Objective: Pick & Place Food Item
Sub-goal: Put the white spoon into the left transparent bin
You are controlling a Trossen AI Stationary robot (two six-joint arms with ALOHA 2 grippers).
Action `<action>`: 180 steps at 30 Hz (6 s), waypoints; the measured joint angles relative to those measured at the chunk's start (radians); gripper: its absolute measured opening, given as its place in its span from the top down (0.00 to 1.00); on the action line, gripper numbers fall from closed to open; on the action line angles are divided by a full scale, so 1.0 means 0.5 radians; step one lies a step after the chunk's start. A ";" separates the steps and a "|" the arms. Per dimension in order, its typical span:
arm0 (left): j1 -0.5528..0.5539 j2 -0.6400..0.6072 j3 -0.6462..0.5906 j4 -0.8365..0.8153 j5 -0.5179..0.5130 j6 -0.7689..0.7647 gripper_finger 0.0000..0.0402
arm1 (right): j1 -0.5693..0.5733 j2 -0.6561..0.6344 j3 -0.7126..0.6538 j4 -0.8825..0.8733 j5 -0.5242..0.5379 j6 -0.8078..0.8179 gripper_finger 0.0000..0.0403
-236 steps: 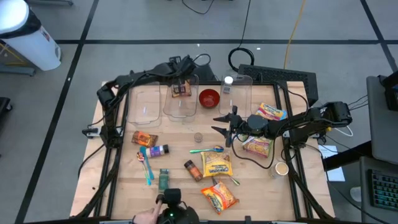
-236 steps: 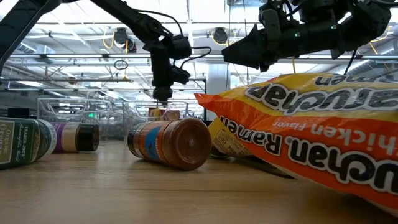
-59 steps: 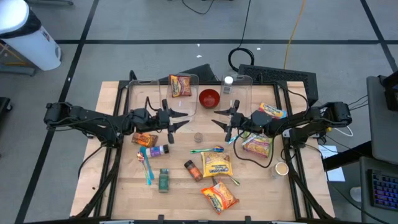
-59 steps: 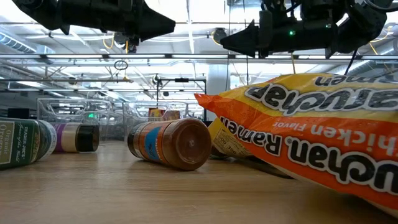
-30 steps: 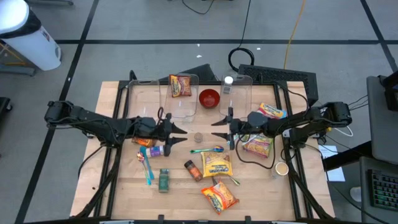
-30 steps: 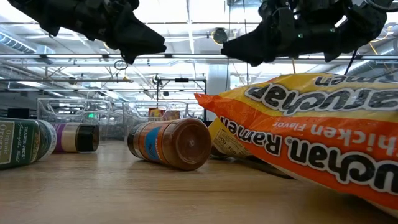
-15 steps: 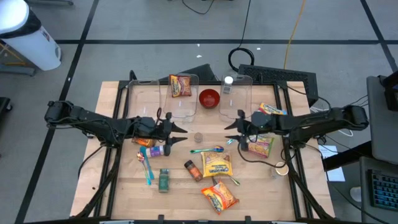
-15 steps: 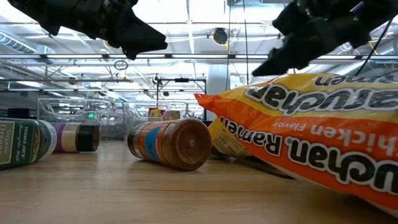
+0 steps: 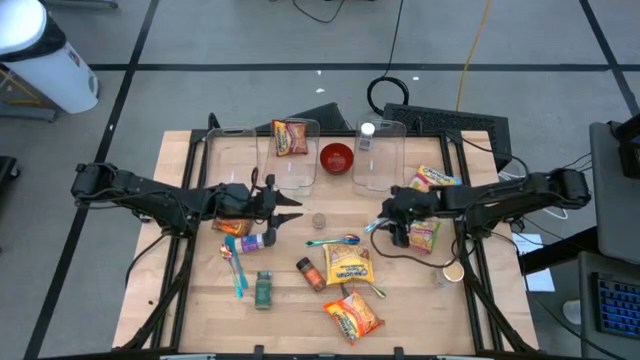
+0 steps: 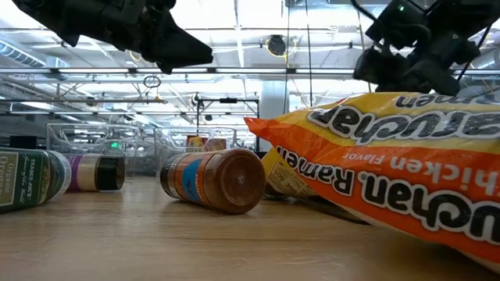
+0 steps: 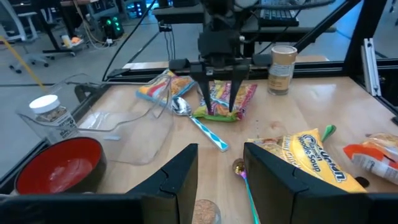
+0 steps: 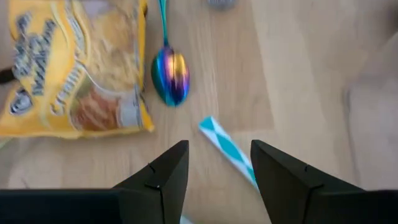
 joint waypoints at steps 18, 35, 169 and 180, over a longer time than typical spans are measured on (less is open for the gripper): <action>0.007 0.000 0.000 -0.002 0.002 0.080 0.66 | 0.115 0.011 0.000 -0.122 -0.122 0.198 0.59; 0.050 0.000 0.000 -0.001 0.004 0.095 0.66 | 0.132 0.012 0.000 -0.336 0.111 0.173 0.59; 0.203 1.007 0.940 0.432 0.467 0.110 0.66 | 0.051 0.297 -0.001 2.643 -0.165 -0.313 0.93; 0.201 1.007 0.940 0.434 0.469 0.158 0.94 | 0.050 0.297 -0.001 2.647 -0.157 -0.314 0.93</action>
